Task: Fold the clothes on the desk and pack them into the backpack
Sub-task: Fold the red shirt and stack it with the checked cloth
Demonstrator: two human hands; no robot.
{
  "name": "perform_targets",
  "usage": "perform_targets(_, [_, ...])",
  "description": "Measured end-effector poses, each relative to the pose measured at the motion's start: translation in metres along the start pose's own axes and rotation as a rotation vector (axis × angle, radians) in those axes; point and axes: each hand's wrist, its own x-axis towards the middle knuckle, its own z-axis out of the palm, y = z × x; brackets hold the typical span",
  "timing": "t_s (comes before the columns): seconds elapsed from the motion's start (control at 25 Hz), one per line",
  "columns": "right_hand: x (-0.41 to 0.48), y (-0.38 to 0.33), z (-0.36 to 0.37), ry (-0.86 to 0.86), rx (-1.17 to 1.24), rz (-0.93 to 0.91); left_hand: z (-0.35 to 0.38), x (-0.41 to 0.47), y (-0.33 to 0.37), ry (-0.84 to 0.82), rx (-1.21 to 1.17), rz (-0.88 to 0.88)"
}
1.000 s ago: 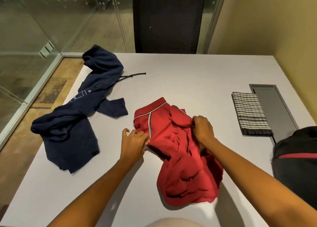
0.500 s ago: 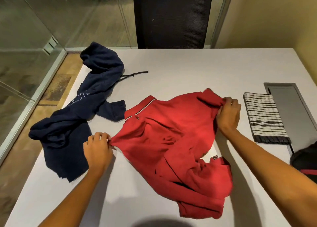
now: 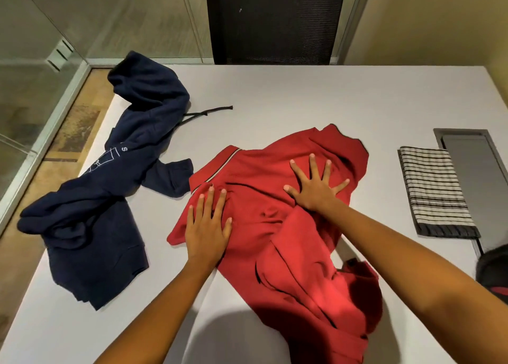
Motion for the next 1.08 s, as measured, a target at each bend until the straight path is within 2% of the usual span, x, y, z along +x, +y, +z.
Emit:
perform_targets(0.28, [0.064,0.008,-0.047,-0.095,-0.002,-0.089,-0.006,0.016,-0.006,0.143,-0.101,-0.203])
perform_targets(0.36, [0.052,0.011,-0.044,0.052,0.100,-0.101,-0.011,0.007,-0.012,0.168,-0.131,-0.261])
perform_targets(0.52, [-0.018,0.030,-0.017,0.560,0.333,-0.261,-0.021,-0.018,-0.022,0.236,-0.264,-0.347])
perform_targets(0.6, [-0.069,0.046,0.000,0.655,0.362,-0.257,-0.027,-0.031,-0.027,0.248,-0.336,-0.401])
perform_targets(0.72, [-0.143,0.065,0.027,0.643,0.397,-0.181,-0.029,-0.053,-0.033,0.216,-0.351,-0.430])
perform_targets(0.8, [-0.180,0.079,0.048,0.541,0.428,-0.092,-0.027,-0.066,-0.038,0.179,-0.335,-0.447])
perform_targets(0.92, [-0.215,0.098,0.076,0.399,0.241,-0.095,-0.029,-0.087,-0.045,0.096,-0.354,-0.543])
perform_targets(1.0, [-0.229,0.104,0.080,0.425,0.209,-0.134,-0.029,-0.100,-0.050,0.085,-0.359,-0.564])
perform_targets(1.08, [-0.237,0.105,0.069,0.519,0.315,-0.101,-0.032,-0.112,-0.055,0.120,-0.356,-0.565])
